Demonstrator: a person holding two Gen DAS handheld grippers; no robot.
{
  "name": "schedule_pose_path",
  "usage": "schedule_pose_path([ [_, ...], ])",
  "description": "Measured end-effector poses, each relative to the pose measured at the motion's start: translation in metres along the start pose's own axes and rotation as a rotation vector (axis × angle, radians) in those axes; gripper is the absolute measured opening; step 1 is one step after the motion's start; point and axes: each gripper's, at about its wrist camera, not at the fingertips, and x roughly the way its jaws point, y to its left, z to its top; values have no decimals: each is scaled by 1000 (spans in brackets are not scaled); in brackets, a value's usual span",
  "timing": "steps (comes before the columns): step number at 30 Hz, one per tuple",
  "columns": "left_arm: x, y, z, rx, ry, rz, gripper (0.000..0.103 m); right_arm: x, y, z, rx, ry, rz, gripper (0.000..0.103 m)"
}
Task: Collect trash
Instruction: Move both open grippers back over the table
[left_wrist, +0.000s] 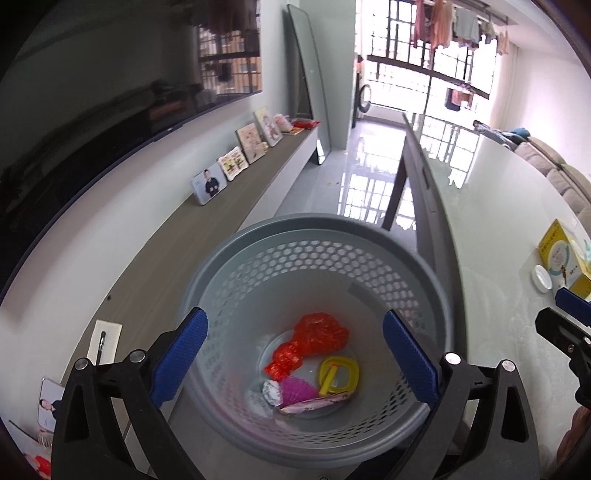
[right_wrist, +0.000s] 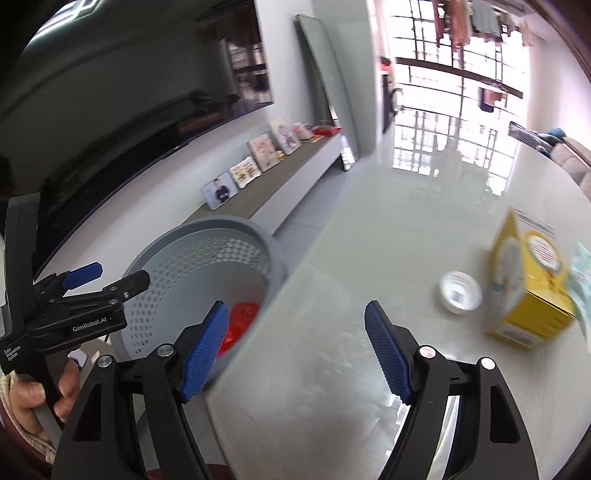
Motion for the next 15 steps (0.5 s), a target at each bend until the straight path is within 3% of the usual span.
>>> schedule_pose_path([
  [8,-7,-51,9,70,-22,-90,94,-45,-50,-15,106,-65,-192,73],
  [15,-13,-97,10,130,-34,-160,95,-70,-96,-32,194,-73,-296,73],
])
